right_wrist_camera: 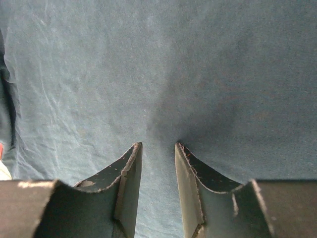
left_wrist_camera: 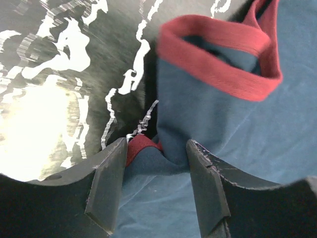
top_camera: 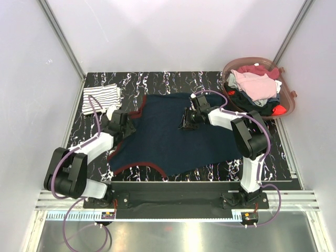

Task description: Fold and stack the tank tops

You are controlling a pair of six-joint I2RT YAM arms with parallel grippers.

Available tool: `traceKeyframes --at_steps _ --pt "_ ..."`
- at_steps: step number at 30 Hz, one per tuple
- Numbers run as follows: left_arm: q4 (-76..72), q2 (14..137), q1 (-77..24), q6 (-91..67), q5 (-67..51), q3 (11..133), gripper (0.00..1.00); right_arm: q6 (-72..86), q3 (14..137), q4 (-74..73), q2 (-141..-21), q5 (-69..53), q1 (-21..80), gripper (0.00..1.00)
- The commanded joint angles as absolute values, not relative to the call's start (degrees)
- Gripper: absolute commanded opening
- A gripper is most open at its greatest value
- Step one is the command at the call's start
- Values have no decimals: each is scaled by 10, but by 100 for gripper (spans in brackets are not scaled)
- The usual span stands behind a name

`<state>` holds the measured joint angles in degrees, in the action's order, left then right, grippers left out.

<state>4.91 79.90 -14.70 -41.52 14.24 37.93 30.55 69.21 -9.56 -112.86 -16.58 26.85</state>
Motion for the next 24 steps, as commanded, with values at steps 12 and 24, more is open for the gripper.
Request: traceKeyframes --at_steps 12,24 --pt "149 786 -158 -380 347 492 79 303 695 -98 -1146 -143 274 41" --pt "68 857 -39 -367 115 511 38 303 693 -102 -1145 -124 275 37"
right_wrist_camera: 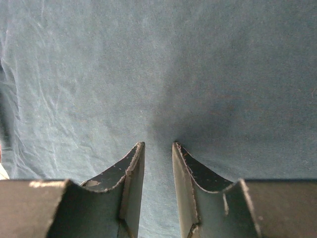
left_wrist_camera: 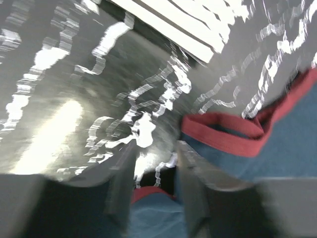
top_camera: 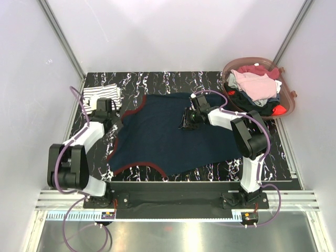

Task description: Fold and stack the tank tops

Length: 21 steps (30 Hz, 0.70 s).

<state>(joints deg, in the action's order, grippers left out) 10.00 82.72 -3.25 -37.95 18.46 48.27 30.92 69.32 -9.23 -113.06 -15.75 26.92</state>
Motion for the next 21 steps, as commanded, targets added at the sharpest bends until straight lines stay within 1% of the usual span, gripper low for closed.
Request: traceKeyframes --at_steps 1,2,4,8,11,16,21 --pt "64 862 -45 -365 113 513 37 303 693 -102 -1145 -123 274 37" --pt "65 867 -51 -359 124 516 36 303 693 -103 -1145 -121 274 37" --pt "72 879 -83 -352 143 521 32 303 693 -104 -1146 -120 273 37" --pt "110 911 -162 -336 255 565 30 304 695 -105 -1148 -119 273 37" --pt "145 954 -195 -326 290 606 29 304 696 -105 -1150 -119 272 36" --pt "176 1008 -197 -328 311 641 28 305 693 -105 -1146 -118 269 36" --pt "166 1034 -153 -340 240 646 28 306 690 -105 -1144 -118 268 36"
